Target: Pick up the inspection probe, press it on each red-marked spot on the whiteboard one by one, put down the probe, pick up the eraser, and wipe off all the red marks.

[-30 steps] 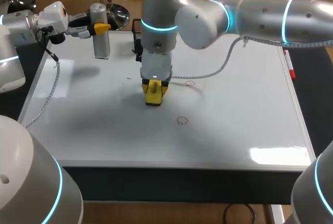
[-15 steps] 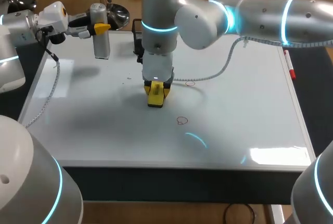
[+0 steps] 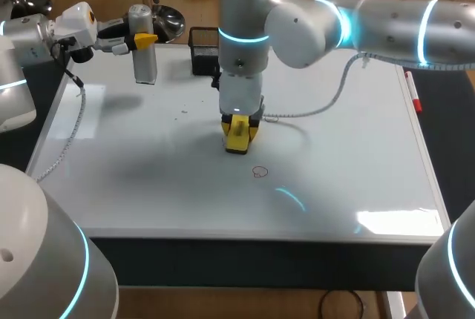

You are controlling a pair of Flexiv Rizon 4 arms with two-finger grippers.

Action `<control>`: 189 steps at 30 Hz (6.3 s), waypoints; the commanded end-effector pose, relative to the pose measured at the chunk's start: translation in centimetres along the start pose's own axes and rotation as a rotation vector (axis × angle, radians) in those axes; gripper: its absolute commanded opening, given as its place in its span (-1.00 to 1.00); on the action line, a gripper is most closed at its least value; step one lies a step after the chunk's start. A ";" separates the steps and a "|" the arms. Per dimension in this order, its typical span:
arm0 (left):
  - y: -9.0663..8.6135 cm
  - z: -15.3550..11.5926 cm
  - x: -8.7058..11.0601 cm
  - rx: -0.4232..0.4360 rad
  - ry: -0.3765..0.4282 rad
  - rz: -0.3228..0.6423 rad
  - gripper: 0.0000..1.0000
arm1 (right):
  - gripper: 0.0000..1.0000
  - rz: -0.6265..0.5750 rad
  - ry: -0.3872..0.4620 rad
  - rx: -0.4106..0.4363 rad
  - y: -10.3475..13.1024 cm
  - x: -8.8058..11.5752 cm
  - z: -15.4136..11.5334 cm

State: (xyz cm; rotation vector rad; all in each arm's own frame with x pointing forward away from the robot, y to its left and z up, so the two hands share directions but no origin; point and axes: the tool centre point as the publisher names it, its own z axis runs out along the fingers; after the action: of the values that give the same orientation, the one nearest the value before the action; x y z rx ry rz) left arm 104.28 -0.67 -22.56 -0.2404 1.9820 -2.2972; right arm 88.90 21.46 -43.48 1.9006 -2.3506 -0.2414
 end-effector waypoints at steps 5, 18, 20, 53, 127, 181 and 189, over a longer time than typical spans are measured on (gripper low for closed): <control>-0.2 0.0 0.2 -0.001 -0.004 0.002 -1.00 | -1.00 0.002 0.007 0.021 -0.6 1.3 0.5; -0.2 0.0 0.2 -0.001 -0.004 0.002 -1.00 | -1.00 -0.090 -0.003 0.073 -0.2 -2.3 -4.1; -0.2 0.0 0.2 -0.001 -0.004 0.002 -1.00 | -1.00 -0.096 -0.007 0.068 0.0 -3.0 -3.8; -0.2 0.0 0.2 -0.001 -0.004 0.002 -1.00 | -1.00 -0.150 0.041 -0.012 0.9 -5.3 1.0; -0.2 0.0 0.2 -0.001 -0.004 0.002 -1.00 | -1.00 -0.143 0.077 0.014 3.3 -3.5 1.1; -0.2 0.0 0.2 -0.001 -0.004 0.002 -1.00 | -1.00 0.080 0.094 0.143 -8.9 8.0 -7.3; -0.2 0.0 0.2 -0.001 -0.004 0.002 -1.00 | -1.00 0.184 0.095 0.130 -13.1 13.0 -8.2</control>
State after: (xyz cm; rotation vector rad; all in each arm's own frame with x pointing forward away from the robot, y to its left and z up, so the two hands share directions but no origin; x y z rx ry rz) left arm 104.27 -0.67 -22.54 -0.2405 1.9823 -2.2971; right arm 99.49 7.54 -38.38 1.6981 -2.5062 0.0470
